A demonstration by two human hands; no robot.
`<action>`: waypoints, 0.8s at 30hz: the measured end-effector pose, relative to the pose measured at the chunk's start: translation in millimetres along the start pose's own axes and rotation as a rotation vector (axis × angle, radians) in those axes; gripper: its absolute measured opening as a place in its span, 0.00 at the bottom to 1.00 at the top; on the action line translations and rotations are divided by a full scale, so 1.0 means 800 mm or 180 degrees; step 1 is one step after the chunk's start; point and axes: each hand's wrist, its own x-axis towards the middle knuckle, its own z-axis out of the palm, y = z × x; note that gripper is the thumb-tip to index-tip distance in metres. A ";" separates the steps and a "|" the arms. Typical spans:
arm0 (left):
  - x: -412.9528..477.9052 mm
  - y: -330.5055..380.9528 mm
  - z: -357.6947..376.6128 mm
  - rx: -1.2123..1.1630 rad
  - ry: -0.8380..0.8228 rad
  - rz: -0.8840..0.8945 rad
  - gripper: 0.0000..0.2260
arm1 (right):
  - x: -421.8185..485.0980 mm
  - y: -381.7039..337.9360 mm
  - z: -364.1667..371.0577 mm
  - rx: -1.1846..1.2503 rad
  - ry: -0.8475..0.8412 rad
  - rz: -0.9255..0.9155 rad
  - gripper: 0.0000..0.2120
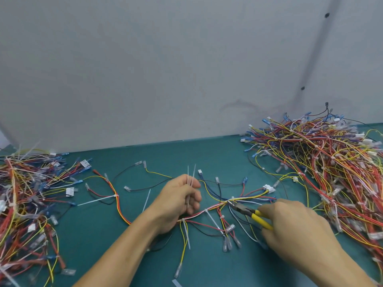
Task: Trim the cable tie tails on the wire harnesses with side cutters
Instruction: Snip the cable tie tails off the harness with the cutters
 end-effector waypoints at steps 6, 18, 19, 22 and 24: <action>-0.008 -0.002 -0.015 0.3070 -0.0303 0.1232 0.06 | 0.005 0.001 0.001 0.0166 0.0060 -0.0007 0.06; -0.015 -0.031 0.005 0.4011 0.0239 0.1779 0.15 | 0.014 0.002 -0.009 0.0137 0.0072 -0.0088 0.08; -0.014 -0.030 0.005 0.3832 0.0307 0.1688 0.17 | 0.016 0.002 -0.009 0.0106 0.0090 -0.0122 0.05; -0.006 -0.021 0.003 0.3194 0.0307 0.1290 0.14 | 0.021 0.000 -0.014 -0.0116 0.0117 -0.0311 0.09; -0.004 -0.015 -0.002 0.2771 0.0224 0.1050 0.09 | 0.027 -0.004 -0.017 -0.0243 0.0079 -0.0468 0.12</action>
